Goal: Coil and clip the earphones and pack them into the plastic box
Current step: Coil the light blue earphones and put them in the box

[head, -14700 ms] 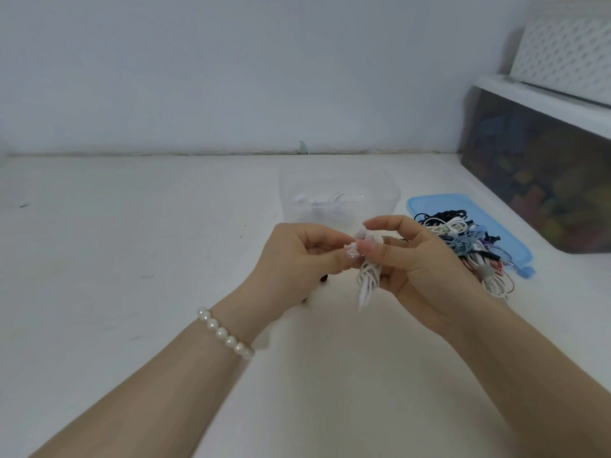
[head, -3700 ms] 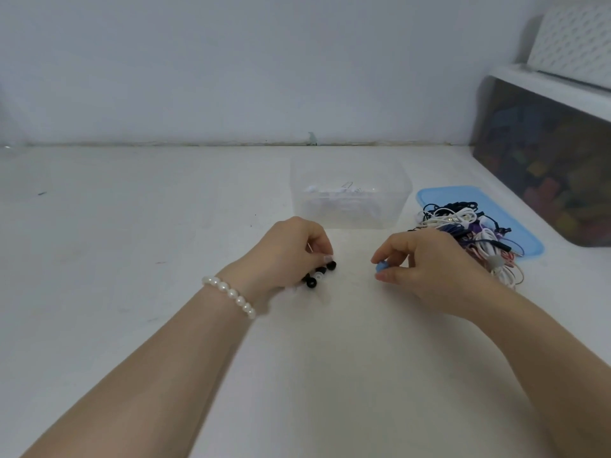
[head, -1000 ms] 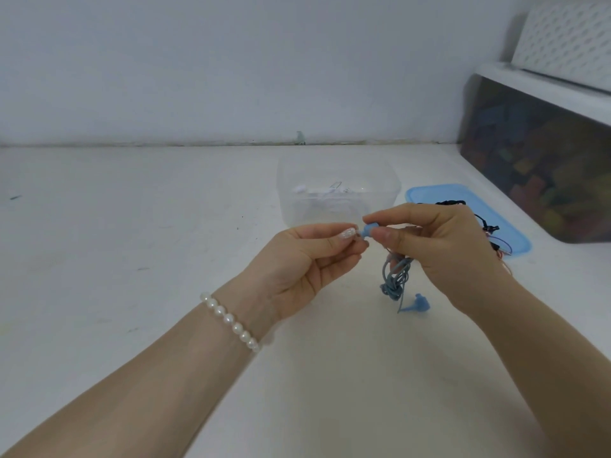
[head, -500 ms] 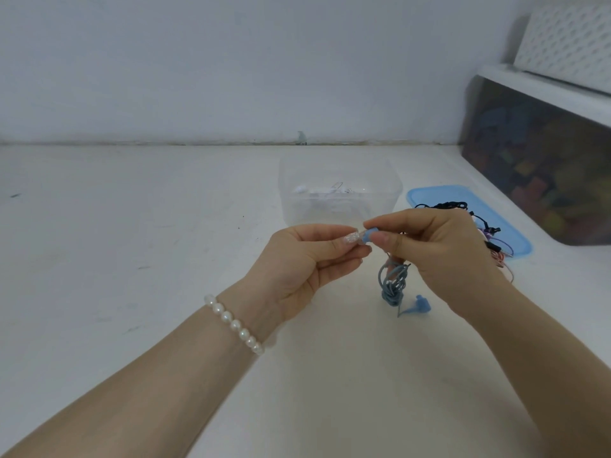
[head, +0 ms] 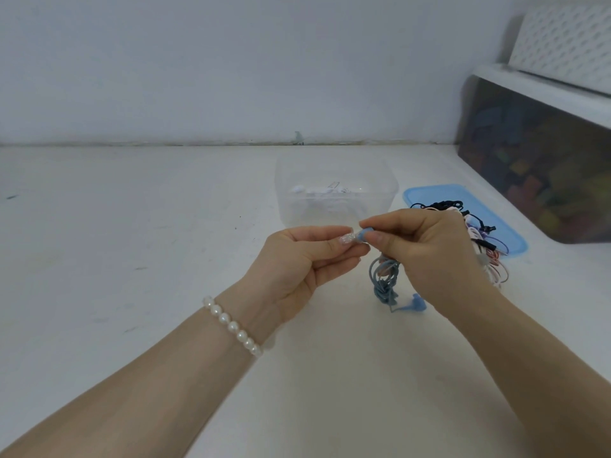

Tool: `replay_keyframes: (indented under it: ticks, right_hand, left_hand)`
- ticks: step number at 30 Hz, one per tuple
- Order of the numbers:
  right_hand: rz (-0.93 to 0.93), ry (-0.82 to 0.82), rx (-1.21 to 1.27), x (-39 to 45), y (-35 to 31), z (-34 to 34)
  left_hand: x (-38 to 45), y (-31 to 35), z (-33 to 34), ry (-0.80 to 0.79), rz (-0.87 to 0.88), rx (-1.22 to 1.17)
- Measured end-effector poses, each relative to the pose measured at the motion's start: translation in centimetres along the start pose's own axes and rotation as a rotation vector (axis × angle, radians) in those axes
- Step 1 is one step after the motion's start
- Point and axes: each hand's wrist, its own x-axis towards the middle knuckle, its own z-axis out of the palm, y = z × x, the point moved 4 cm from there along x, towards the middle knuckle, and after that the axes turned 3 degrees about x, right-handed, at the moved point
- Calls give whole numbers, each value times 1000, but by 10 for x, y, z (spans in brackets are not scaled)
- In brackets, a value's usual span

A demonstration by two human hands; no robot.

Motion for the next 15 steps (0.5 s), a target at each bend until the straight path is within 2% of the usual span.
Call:
replay_keyframes:
  ticks: [15]
  right_hand:
    - [-113,168,-186,-6,5,3]
  left_hand:
    - [-3,-1,3,37,26,-66]
